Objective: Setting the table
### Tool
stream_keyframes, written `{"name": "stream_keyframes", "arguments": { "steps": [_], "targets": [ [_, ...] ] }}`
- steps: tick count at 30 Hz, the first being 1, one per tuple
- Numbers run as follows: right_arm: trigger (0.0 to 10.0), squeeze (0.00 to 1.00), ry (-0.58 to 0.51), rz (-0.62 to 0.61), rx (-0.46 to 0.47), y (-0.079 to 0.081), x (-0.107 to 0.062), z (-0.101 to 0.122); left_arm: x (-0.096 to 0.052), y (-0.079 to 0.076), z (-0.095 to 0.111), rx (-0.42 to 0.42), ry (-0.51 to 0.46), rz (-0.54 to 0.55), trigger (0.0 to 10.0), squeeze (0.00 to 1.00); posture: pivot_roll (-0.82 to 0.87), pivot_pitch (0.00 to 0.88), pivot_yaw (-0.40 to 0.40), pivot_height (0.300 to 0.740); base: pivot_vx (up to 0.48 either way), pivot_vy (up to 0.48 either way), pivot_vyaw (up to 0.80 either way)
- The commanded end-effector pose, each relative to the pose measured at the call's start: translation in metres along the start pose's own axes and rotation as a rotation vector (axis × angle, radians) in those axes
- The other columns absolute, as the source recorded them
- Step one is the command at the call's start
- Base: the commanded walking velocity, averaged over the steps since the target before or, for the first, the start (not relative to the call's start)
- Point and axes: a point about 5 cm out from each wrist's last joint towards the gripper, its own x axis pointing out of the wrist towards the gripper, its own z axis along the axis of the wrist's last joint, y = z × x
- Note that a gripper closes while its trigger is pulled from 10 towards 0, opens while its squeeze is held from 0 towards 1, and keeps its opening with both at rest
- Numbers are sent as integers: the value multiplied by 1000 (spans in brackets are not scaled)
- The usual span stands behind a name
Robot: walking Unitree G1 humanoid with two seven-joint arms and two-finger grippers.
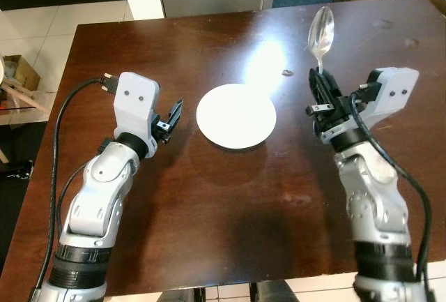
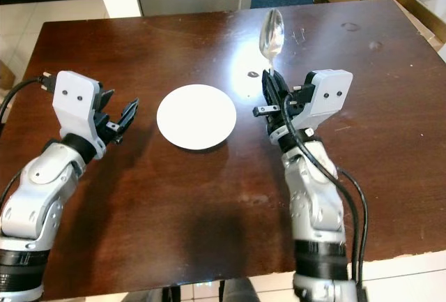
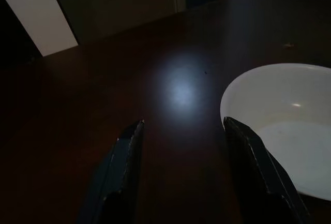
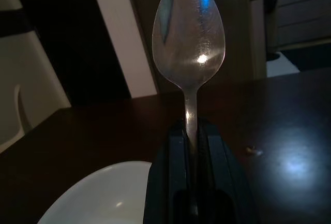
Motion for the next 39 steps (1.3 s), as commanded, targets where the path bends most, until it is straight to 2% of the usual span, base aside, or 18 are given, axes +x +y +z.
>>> {"name": "stream_keyframes", "arguments": {
  "steps": [1, 2, 5, 6, 10, 14, 24, 39],
  "targets": [
    [10000, 0, -4, -5, 27, 16, -7, -3, -7, 2, -8, -13, 34, 20, 10000, 0, -147, 109, 92, 740, 0, 0, 0],
    [10000, 0, -4, -5, 27, 16, -7, -3, -7, 2, -8, -13, 34, 20, 10000, 0, -147, 109, 92, 740, 0, 0, 0],
    [10000, 0, 34, 30, 121, 45, -14, -13, -12, 0, -15, -11, 54, 31, 10000, 0, -152, 96, 85, 740, 0, 0, 0],
    [10000, 0, 34, 30, 121, 45, -14, -13, -12, 0, -15, -11, 54, 31, 10000, 0, -152, 96, 85, 740, 0, 0, 0],
    [10000, 0, 75, 54, 192, 63, -14, -16, -13, -3, -18, -20, 59, 42, 10000, 0, -150, 86, 76, 740, 0, 0, 0],
    [10000, 0, 82, 65, 208, 68, -12, -17, -13, -5, -18, -21, 57, 42, 10000, 0, -148, 85, 77, 740, 0, 0, 0],
    [10000, 0, 101, 75, 287, 83, -9, -21, -10, -5, -15, -14, 47, 35, 10000, 0, -145, 85, 87, 740, -408, 0, 0],
    [10000, 0, 96, 87, 317, 84, -6, -19, -8, -5, -13, -12, 43, 34, 10000, 0, -138, 84, 93, 740, -410, 0, 0]
  ]
}}
